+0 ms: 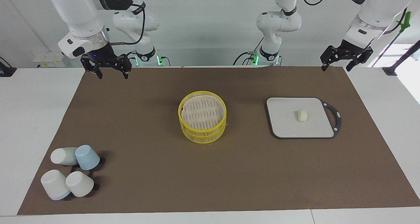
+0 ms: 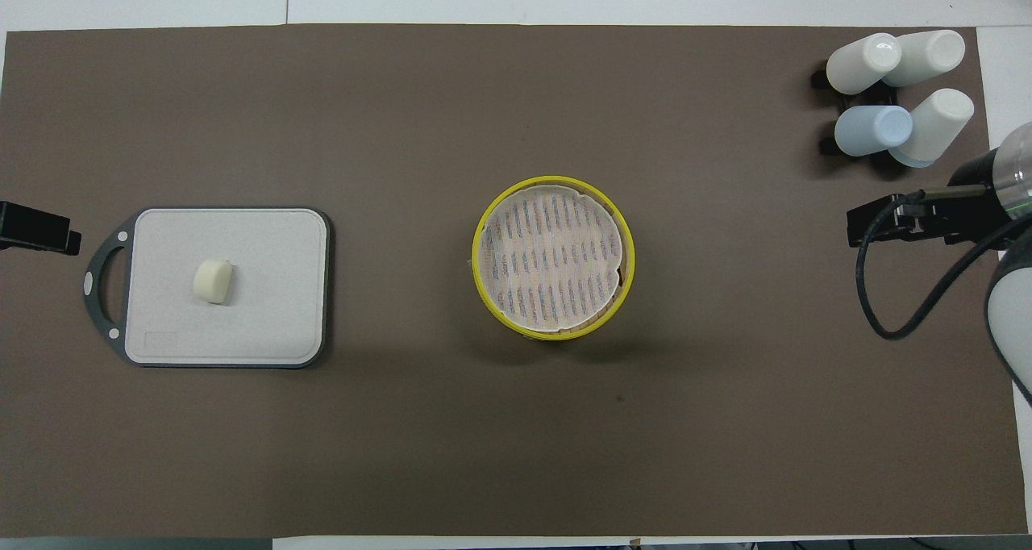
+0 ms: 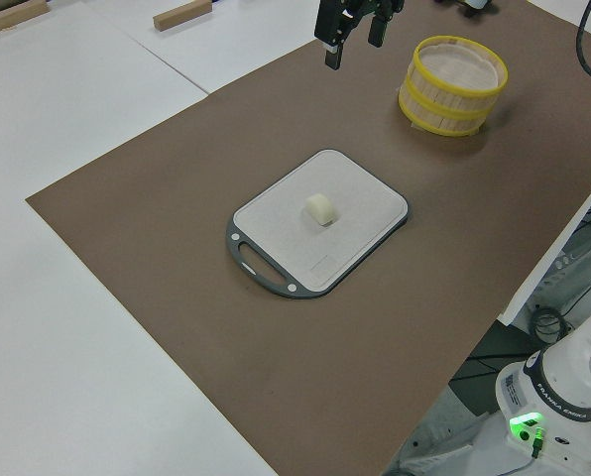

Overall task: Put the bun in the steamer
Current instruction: 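Reach the right gripper to the steamer lid while the left gripper reaches the bun, then lift the lid off with the right gripper while the left gripper grasps the bun, then lift the bun with the left gripper while the right gripper holds the lid, then carry the bun into the steamer basket with the left gripper and release, then bring the lid over the steamer with the right gripper while the left gripper withdraws, then lower the lid onto the steamer with the right gripper and release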

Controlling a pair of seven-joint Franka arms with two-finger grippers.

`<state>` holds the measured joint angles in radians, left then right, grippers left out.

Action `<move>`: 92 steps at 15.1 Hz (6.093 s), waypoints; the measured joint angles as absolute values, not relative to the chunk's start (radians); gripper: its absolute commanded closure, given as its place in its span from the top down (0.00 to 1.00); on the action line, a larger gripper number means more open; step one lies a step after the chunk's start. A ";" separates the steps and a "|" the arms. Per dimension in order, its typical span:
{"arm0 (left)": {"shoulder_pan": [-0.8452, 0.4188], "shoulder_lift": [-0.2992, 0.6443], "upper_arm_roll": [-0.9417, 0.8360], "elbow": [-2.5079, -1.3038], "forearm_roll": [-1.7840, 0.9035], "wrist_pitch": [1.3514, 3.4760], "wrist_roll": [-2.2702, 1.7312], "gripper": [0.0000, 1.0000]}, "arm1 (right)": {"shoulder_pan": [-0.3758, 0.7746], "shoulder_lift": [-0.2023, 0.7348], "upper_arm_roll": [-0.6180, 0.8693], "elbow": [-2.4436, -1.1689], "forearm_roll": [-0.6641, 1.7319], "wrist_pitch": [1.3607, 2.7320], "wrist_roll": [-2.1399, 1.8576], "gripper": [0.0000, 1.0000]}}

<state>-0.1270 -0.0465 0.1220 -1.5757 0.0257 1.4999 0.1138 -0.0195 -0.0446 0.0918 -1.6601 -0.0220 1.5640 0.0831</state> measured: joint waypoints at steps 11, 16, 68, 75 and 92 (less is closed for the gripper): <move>-0.126 -0.049 0.125 -1.586 0.026 1.507 0.113 1.00 | 0.234 0.236 0.345 -1.443 -0.093 1.687 0.535 1.00; -0.123 -0.121 0.133 -1.881 0.026 1.778 0.130 1.00 | 0.400 0.410 0.345 -1.467 -0.134 1.930 0.782 1.00; -0.833 0.443 0.131 -1.719 -0.059 2.276 -0.791 1.00 | -0.198 0.222 0.331 -1.581 -0.176 1.453 -0.192 0.00; -0.518 0.075 0.154 -1.695 -0.058 1.756 -0.476 1.00 | -0.005 0.222 0.345 -1.584 -0.057 1.635 0.071 0.00; -0.153 -0.105 0.153 -1.699 0.000 1.522 0.109 1.00 | 0.393 0.439 0.345 -1.598 -0.059 2.123 0.603 0.00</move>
<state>-0.1529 -0.1050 0.1533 -1.6992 0.0003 1.5215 0.1085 0.3932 0.4395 0.3453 -1.5983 -0.0594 2.1226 0.6031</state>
